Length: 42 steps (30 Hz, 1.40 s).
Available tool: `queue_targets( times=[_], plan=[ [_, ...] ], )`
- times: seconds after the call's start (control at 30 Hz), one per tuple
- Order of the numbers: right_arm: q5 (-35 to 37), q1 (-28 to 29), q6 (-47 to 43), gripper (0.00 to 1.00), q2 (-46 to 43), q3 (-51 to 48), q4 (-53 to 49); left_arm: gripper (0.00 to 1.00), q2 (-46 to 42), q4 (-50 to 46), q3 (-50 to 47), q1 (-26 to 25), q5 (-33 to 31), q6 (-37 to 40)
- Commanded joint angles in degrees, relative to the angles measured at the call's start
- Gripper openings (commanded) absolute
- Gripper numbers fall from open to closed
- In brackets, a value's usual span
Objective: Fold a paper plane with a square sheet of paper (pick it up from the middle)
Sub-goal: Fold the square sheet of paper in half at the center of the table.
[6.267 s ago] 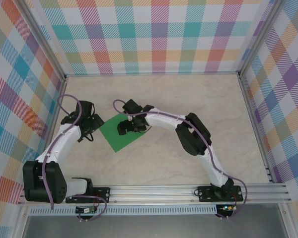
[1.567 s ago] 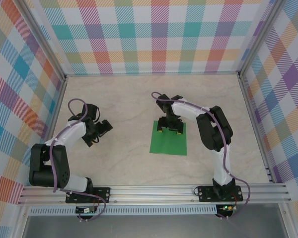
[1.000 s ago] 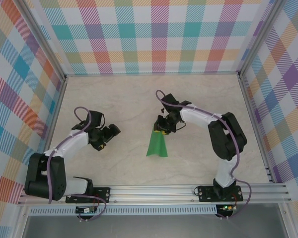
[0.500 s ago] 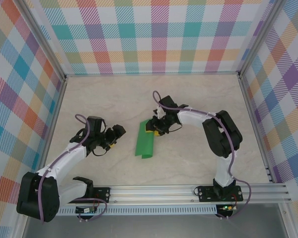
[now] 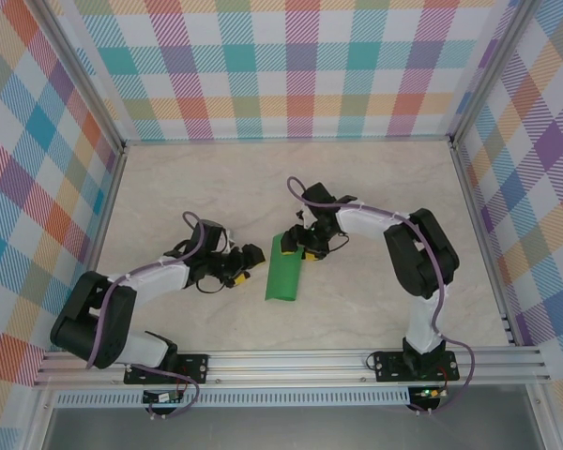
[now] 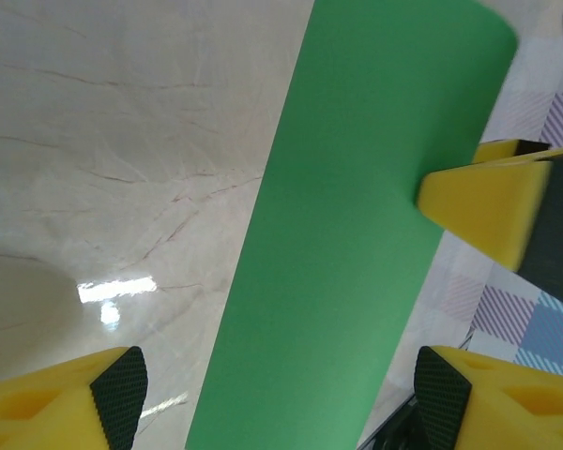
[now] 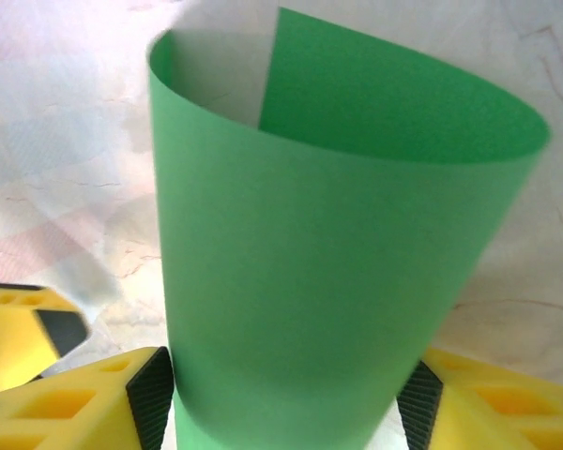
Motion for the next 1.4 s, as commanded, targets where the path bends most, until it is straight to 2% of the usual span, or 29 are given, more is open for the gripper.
queue_targets(
  times=[0.0, 0.13, 0.37, 0.53, 0.73, 0.9, 1.07, 1.2, 1.37],
  plan=[
    [-1.76, -0.15, -0.71, 0.68, -4.02, -2.33, 1.14, 0.77, 2.17, 4.8, 1.9, -1.35, 3.85, 0.86],
    [-2.1, -0.5, 0.7, 0.7, -4.98, -3.77, 1.72, 0.7, 5.01, 5.76, 3.0, -2.35, 4.6, 1.28],
    [3.66, -0.52, 4.87, 0.65, -4.66, -3.99, -1.1, 0.62, 9.37, 4.68, 5.93, -2.97, 4.43, 2.27],
    [5.45, 0.38, 7.76, 0.7, -7.73, -5.5, -0.48, 0.6, 10.3, 2.39, 7.62, -3.17, 3.11, 3.72],
    [13.05, 4.21, 12.97, 0.8, -10.83, -5.36, -4.77, 0.59, 8.46, -0.04, 7.33, -3.15, -4.7, 2.18],
    [16.53, 8.82, 16.84, 0.81, -8.84, -3.17, -7.4, 0.59, 5.6, -4.55, 7.28, -3.02, -12.04, 0.8],
    [18.28, 11.53, 18.1, 0.82, -4.84, 0.01, -10.31, 0.61, 4.07, -7.13, 7.3, -2.97, -14.26, 0.74],
    [16.42, 11.79, 17.5, 0.78, -3.11, 0.38, -8.74, 0.62, 4.15, -7.41, 7.11, -2.92, -14.45, 0.76],
    [18.92, 11.82, 17.47, 0.67, -2.77, -0.34, -9.45, 0.62, 4.16, -6.54, 6.36, -3.04, -13.48, 0.29]
  ],
)
